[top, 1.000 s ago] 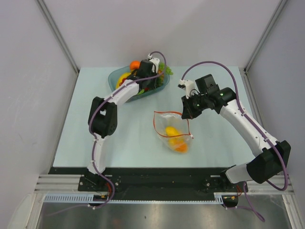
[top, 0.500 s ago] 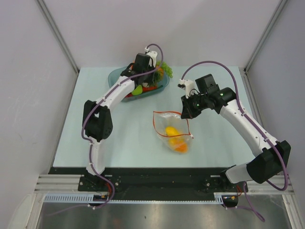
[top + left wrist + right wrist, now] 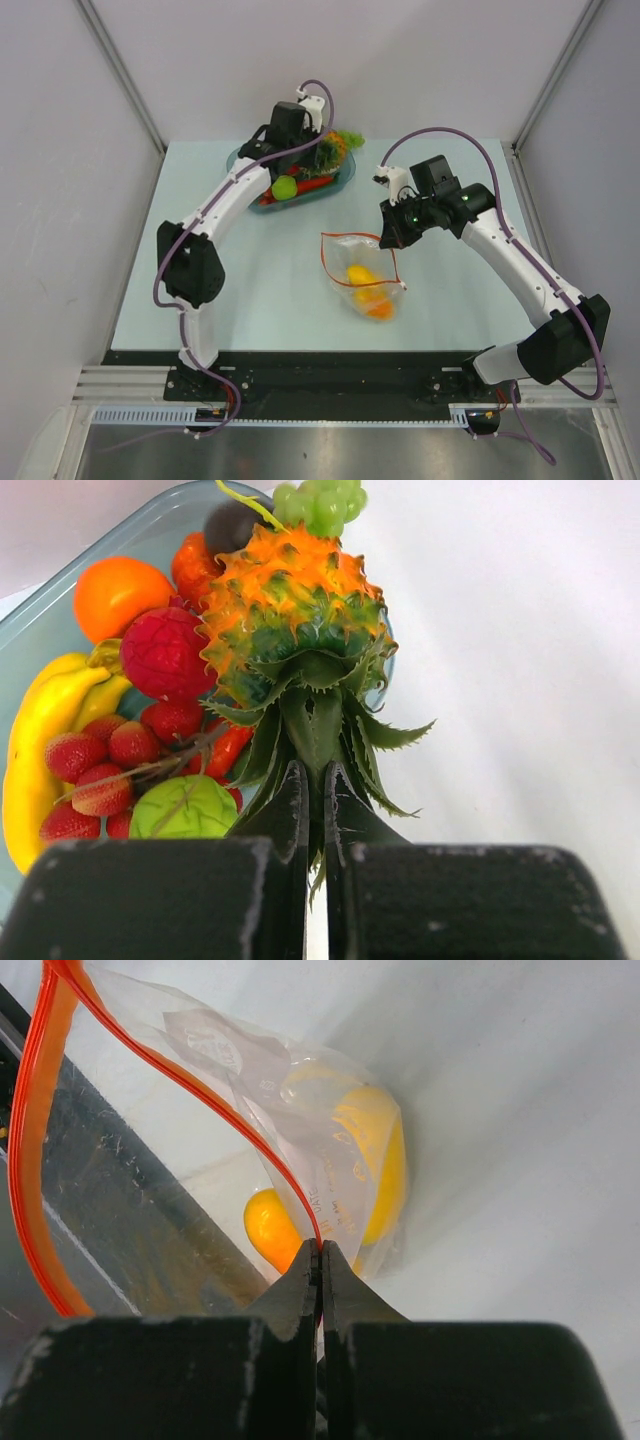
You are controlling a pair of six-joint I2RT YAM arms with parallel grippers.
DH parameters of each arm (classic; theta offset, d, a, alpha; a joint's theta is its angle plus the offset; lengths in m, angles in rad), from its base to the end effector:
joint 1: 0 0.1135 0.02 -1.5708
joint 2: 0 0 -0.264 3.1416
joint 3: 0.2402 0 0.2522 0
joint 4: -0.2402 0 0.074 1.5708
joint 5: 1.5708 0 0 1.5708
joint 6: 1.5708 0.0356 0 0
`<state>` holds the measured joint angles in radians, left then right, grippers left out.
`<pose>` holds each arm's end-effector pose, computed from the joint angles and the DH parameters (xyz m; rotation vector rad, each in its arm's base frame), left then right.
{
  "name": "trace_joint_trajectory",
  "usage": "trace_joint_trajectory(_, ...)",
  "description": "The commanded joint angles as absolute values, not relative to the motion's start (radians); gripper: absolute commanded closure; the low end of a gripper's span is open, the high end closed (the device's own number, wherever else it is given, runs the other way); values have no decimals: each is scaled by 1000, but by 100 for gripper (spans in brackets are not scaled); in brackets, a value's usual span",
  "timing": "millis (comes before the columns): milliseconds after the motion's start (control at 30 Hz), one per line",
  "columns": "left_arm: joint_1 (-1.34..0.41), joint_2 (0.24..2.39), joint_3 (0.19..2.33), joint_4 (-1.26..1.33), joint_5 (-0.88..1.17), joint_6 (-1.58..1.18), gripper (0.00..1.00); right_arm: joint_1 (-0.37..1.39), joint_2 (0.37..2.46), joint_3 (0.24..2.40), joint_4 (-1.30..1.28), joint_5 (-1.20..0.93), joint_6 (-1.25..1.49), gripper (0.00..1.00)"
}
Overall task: Place the food in the zip-top bag and seal the zipper
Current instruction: Place the fake fruit in the zipper food storage bag.
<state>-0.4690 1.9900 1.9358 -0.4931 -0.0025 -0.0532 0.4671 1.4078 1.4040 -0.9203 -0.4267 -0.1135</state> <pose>0.4183 -0.2119 0.3442 0.4389 2.0878 -0.3068 0.2491 0.1421 0.3481 -0.8884 2.3405 0.6796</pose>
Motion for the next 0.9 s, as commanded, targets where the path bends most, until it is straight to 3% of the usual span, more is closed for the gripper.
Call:
trace_joint_trajectory(0, -476, 1826, 1910, -436, 60, -64, 100, 465, 1391, 1419, -894, -434, -104, 100)
trace_joint_trajectory(500, -471, 1562, 1822, -511, 115, 58, 100, 472, 1405, 1439, -891, -433, -103, 100)
trace_joint_trajectory(633, -468, 1450, 1744, -515, 207, 120, 100, 474, 1413, 1448, -888, -430, -97, 100)
trace_joint_trajectory(867, -468, 1203, 1606, -759, 602, 289, 100, 489, 1405, 1468, -891, -449, -80, 100)
